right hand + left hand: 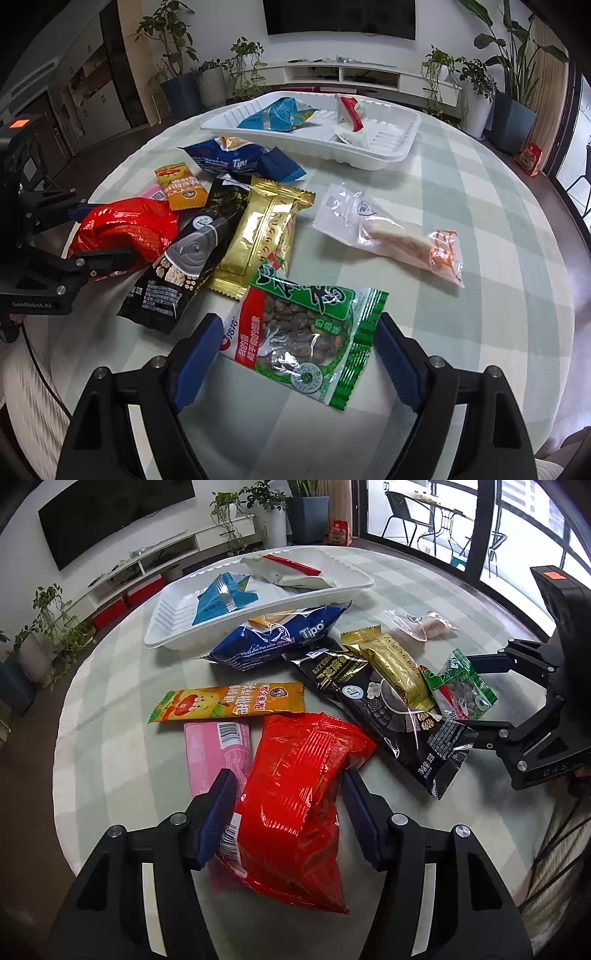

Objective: Organize snacks
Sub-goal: 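Grasp the red bag with the left tool while the right tool grasps the green seed bag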

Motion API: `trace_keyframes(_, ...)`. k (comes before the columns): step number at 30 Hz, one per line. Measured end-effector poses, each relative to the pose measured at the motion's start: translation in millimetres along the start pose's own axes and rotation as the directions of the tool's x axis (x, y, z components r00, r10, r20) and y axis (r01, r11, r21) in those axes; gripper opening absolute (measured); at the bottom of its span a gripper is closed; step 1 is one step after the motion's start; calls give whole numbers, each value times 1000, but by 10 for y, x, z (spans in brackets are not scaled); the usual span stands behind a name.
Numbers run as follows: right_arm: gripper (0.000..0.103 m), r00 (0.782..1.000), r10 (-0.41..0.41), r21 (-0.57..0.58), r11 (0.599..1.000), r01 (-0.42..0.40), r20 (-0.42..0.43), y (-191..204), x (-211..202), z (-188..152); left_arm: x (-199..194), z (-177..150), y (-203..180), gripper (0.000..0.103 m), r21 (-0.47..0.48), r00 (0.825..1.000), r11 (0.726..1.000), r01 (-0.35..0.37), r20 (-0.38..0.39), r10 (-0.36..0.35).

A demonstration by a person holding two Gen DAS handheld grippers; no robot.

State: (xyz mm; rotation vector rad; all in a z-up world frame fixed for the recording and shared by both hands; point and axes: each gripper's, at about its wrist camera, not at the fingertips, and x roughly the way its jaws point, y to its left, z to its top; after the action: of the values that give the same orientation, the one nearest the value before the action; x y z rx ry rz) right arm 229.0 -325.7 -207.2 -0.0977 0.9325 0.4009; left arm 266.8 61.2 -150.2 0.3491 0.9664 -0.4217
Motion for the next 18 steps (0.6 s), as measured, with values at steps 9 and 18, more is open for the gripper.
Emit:
trace_keyframes(9, 74, 999, -39, -18, 999, 40, 19, 21, -23, -45, -11, -4, 32, 42, -19, 1000, 1000, 9, 1, -9)
trace_keyframes(18, 53, 998, 34, 47, 998, -36, 49, -119, -113, -87, -28, -22, 62, 30, -75, 998, 995, 67, 13, -66)
